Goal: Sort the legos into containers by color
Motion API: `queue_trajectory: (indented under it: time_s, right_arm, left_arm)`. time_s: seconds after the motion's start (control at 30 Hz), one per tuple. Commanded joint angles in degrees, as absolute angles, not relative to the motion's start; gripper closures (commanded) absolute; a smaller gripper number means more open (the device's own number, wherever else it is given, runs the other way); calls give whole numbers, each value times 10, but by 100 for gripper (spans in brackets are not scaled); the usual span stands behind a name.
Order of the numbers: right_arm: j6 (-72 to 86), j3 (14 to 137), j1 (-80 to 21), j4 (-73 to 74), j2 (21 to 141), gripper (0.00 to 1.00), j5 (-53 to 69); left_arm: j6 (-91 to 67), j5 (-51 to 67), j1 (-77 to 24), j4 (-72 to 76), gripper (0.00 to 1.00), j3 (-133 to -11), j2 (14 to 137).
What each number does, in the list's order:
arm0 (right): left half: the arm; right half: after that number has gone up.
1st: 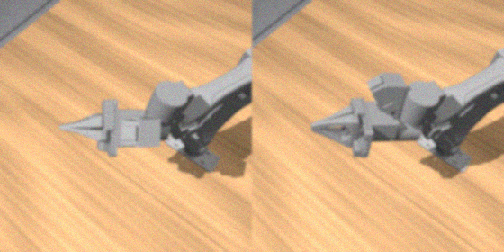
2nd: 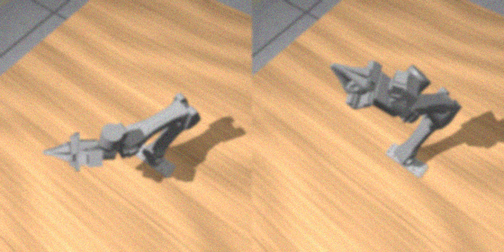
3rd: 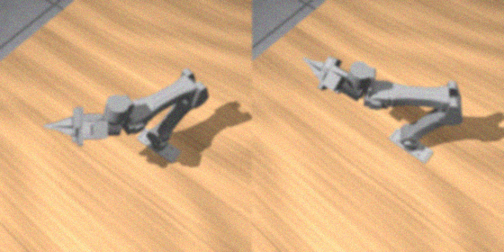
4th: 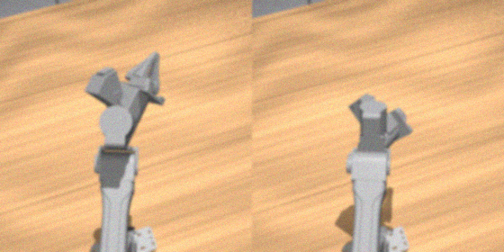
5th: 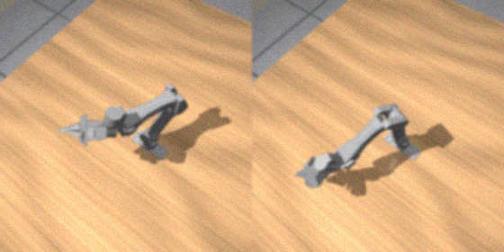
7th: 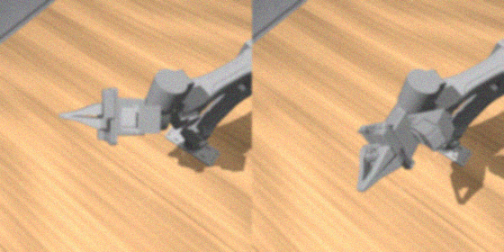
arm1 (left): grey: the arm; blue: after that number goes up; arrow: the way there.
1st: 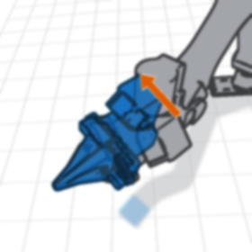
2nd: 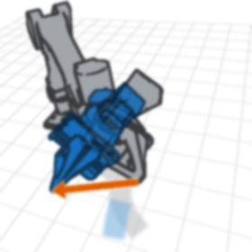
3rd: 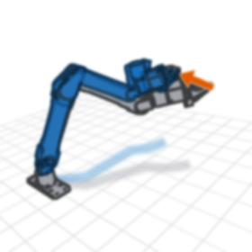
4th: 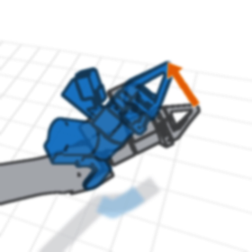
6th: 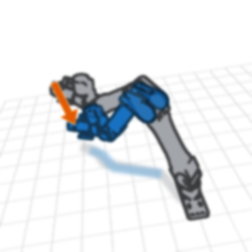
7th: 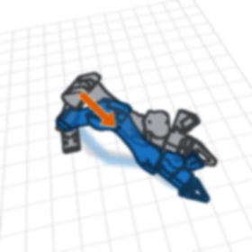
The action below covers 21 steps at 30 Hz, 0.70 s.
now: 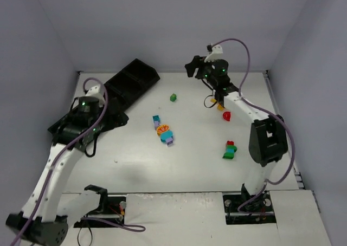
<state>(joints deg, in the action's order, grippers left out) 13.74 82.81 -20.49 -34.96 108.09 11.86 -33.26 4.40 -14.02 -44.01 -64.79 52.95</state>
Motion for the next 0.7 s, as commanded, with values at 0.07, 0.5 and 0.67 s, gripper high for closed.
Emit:
queue_trajectory:
  time_s: [0.07,0.5,0.67]
  right_arm:
    - [165,733,-176,-214,944,37,94]
    - [172,598,-126,-8,667,37,119]
    - [185,543,-123,31,610,36,123]
  left_arm:
    - [-252,48,-194,-283,20,-722,679]
    - [-133,91,-270,-187,24,-1097,1174]
    - [-132,69,-290,-207,30,-1233,1311]
